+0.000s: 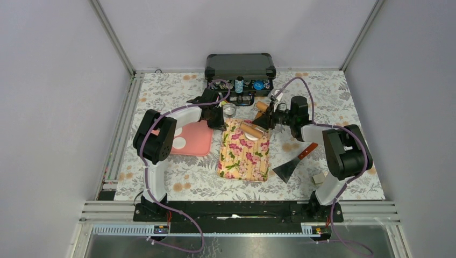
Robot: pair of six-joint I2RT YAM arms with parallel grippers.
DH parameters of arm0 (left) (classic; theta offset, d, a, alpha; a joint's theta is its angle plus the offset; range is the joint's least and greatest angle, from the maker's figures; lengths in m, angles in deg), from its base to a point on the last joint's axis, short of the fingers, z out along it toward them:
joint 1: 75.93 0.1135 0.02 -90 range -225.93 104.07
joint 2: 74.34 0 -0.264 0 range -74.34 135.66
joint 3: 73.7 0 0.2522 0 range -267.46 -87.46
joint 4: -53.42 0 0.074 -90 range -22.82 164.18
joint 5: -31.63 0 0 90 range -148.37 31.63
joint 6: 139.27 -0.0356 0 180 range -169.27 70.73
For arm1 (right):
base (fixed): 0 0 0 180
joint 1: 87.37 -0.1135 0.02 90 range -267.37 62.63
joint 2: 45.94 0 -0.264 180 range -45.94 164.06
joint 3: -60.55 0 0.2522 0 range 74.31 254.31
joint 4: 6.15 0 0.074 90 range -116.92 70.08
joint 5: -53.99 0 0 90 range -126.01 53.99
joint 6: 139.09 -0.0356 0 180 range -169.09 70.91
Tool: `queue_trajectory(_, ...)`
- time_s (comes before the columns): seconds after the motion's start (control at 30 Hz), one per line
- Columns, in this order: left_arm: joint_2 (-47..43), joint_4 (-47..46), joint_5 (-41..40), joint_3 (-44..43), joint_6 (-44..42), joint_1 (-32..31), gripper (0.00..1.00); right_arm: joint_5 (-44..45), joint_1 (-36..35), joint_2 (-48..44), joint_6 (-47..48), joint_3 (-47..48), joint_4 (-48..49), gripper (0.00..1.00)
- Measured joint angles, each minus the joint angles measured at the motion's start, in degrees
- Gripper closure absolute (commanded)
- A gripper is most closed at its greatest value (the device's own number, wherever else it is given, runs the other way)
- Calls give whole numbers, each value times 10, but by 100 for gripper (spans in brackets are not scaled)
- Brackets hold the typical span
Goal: Roll out the dumpling wrappers from the dough
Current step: Flatten out the dough on the work surface.
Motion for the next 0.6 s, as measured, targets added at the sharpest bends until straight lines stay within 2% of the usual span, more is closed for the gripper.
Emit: queue_trajectory(0.6, 2, 3, 1, -3, 2, 0, 100, 103, -50, -15, -43, -70, 108, 100)
